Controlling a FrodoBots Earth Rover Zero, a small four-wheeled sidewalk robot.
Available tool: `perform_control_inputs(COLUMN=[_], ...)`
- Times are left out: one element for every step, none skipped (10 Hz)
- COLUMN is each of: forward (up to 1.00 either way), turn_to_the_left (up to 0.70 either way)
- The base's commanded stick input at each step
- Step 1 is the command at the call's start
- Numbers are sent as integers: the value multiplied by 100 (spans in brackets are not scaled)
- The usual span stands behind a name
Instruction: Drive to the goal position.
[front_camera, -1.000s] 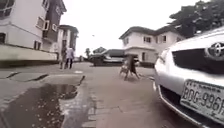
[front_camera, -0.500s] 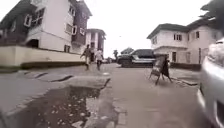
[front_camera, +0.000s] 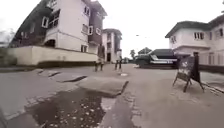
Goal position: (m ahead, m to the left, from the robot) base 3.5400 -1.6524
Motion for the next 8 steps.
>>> perform_control_inputs(forward=[70,70,70,48,10,0,-8,-62], turn_to_the_left=[-21,-34,-11,0,0,0,0,0])
